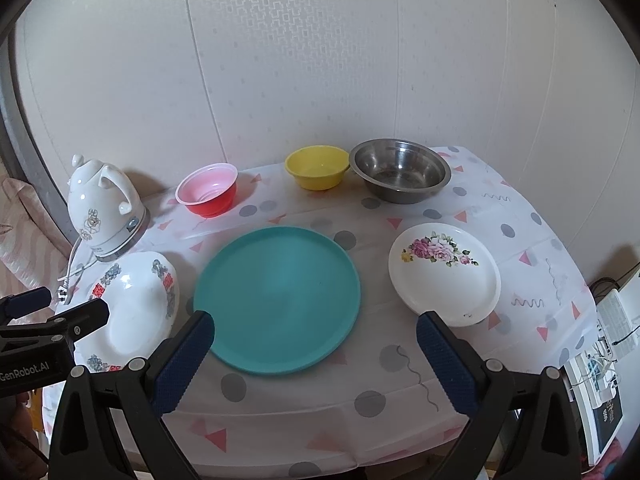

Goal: Organize plates and bowls

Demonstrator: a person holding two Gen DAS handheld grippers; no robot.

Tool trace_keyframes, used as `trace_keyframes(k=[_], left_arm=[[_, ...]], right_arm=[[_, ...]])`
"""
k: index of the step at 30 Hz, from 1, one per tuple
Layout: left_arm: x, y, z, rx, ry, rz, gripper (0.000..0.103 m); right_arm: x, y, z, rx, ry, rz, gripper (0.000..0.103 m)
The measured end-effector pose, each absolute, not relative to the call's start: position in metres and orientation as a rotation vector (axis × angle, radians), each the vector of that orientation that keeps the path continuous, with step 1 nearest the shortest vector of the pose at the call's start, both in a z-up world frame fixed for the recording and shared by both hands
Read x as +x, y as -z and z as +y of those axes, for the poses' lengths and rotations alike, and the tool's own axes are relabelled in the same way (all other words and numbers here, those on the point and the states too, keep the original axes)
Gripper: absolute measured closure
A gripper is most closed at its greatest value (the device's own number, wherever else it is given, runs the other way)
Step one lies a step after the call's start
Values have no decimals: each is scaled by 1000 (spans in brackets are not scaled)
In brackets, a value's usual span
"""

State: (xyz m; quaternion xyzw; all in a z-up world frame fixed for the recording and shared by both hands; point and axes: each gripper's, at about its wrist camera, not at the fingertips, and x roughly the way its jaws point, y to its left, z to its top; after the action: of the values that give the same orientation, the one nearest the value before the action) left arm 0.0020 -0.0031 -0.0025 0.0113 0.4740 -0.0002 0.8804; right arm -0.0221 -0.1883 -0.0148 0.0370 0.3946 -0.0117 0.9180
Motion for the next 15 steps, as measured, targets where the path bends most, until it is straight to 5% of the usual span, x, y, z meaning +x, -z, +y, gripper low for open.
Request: trace_keyframes(k=[15], left_arm=[[3,5,-7,25,2,992,4]], right_arm=[[-24,15,-191,88,39,816,0]])
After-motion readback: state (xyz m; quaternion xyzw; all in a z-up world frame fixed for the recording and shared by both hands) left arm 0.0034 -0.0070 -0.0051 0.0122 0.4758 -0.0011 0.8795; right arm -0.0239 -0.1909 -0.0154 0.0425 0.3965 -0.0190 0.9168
